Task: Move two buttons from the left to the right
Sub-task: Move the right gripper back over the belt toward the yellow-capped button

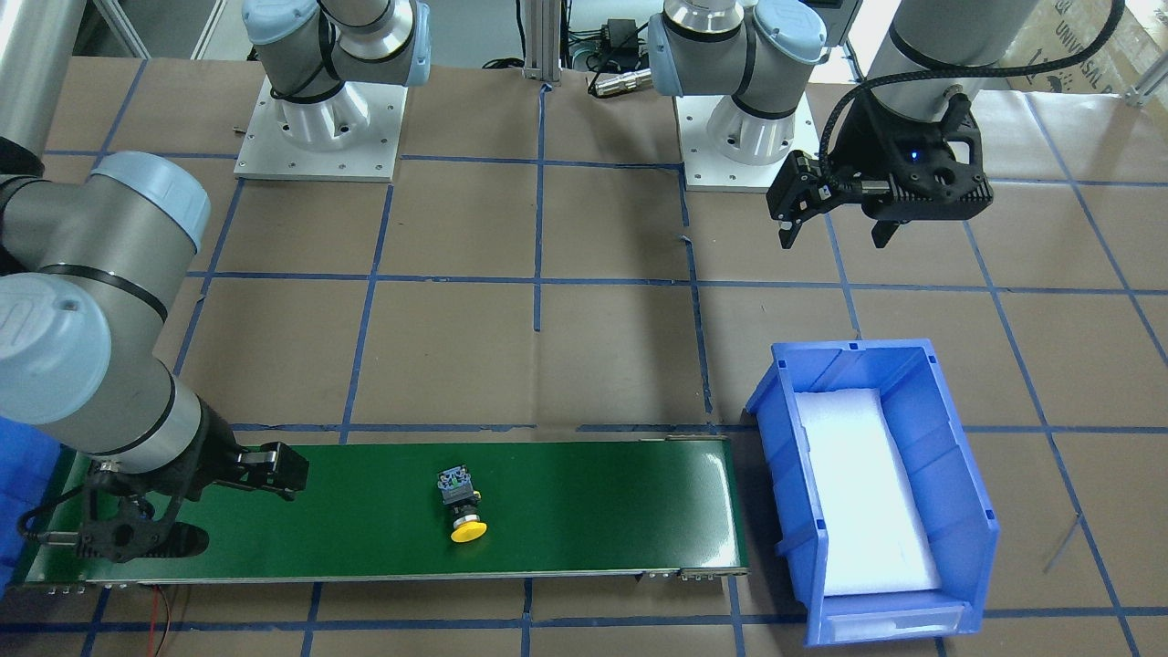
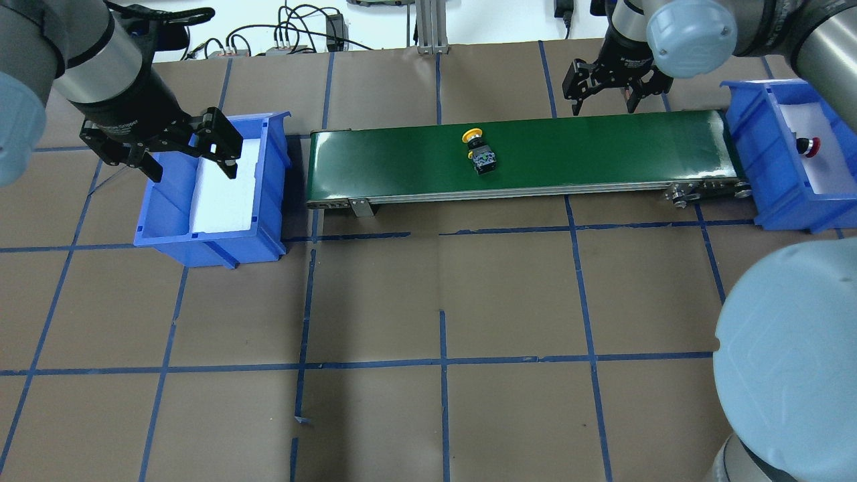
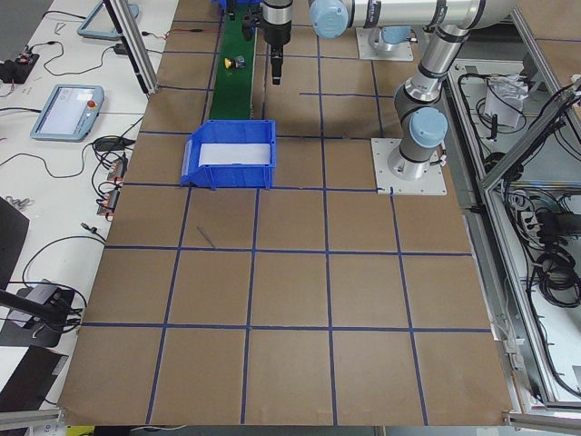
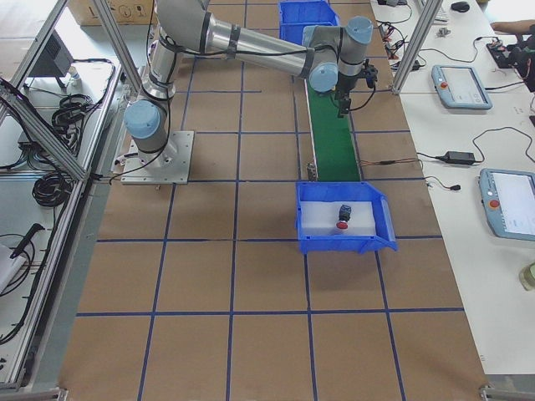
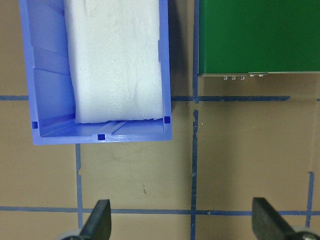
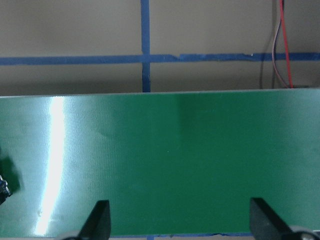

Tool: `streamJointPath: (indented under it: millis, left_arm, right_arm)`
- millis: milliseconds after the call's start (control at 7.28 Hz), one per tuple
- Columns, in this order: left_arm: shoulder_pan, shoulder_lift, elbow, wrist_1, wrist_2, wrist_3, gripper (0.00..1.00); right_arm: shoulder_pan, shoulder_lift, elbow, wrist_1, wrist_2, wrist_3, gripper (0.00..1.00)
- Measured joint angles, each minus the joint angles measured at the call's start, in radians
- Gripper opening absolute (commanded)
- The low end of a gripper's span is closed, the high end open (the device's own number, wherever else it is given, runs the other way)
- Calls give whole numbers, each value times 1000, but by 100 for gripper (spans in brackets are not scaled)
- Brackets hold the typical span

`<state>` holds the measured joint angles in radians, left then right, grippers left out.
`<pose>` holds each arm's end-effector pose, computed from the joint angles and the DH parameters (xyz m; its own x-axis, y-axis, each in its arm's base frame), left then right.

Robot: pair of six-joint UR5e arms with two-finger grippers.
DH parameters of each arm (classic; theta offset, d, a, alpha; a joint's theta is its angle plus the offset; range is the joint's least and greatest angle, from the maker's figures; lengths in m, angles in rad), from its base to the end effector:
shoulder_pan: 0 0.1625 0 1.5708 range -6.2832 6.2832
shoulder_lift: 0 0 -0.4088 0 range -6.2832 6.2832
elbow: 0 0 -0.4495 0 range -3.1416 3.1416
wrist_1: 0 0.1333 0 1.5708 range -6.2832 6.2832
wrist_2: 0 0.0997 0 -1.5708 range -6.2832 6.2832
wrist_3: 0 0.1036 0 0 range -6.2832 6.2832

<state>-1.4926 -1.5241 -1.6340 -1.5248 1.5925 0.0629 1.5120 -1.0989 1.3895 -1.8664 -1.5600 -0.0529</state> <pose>-0.0890 -0.5417 0.4628 -0.9996 -0.0159 -0.0235 -0.0153 0.9995 -0.0281 0.0921 -0.7234 0.2947 -0.9999 0.0058 -0.0105 0.0059 1.0000 -0.0056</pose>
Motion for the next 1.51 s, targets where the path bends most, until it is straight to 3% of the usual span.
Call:
streamJointPath:
  millis: [412,1512]
  left_arm:
    - [0,3,-5,0,0,0,100]
    - [0,2,-9,0,-2,6,100]
  right_arm:
    - [34,-33,74,-16,-13,57,98]
    - [80,12,80,-96,-38,101,98]
